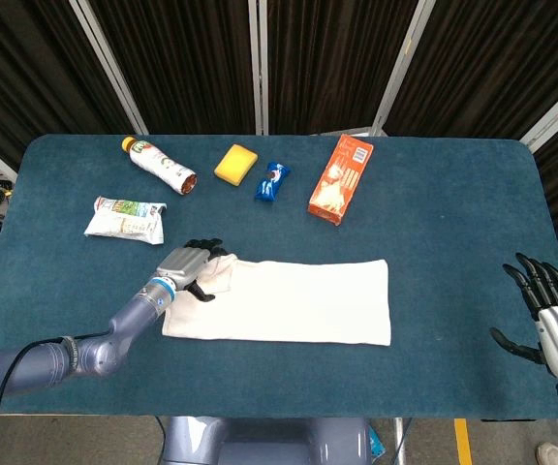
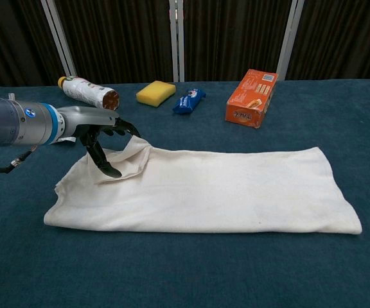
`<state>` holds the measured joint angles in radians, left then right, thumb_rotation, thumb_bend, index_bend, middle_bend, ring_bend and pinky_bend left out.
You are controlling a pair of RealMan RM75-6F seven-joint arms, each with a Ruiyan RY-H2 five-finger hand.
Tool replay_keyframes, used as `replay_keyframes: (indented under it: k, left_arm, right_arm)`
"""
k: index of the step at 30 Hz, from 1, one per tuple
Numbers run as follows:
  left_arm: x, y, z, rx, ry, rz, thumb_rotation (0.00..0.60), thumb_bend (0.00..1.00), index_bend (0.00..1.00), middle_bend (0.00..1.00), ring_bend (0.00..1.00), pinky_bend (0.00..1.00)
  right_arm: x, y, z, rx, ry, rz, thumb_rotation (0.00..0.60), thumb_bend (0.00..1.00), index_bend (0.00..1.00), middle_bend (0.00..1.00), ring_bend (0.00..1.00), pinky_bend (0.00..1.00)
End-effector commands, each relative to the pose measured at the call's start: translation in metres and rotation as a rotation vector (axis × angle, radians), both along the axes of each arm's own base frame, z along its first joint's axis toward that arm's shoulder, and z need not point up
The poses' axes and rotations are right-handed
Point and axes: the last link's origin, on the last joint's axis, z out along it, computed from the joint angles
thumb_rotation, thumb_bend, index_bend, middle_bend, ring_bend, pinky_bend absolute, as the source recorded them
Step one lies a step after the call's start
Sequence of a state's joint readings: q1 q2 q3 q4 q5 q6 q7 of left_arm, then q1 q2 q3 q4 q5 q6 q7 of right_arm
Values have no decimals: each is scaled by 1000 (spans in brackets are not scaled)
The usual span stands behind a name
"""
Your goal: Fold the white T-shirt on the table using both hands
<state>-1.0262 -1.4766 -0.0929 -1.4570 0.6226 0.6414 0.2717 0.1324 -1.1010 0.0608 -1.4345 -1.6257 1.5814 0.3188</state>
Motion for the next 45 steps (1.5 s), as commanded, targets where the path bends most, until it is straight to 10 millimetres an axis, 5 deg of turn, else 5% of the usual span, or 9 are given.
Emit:
replay_keyframes:
  k: [1, 32, 40, 45]
  left_arm:
    - [8, -5, -1, -9, -18, -28, 573, 239, 187, 0, 0, 0]
    - [-3, -29, -28, -50, -27, -47, 594, 240, 193, 0, 0, 0]
    - [6, -22, 11, 59, -101, -86, 597, 239, 146, 0, 0, 0]
    - [-11, -20, 63, 213, -110, -88, 600, 239, 130, 0, 0, 0]
  right_arm:
    - [0, 0, 0, 0, -1, -1, 600, 95, 132, 0, 0, 0]
    - [0, 1, 2, -5, -1, 3, 600, 95, 131, 0, 0, 0]
    - [0, 1, 2, -5, -3, 3, 600, 95, 131, 0, 0, 0]
    - [-2, 0, 0, 4, 7, -11, 600, 95, 132, 0, 0, 0]
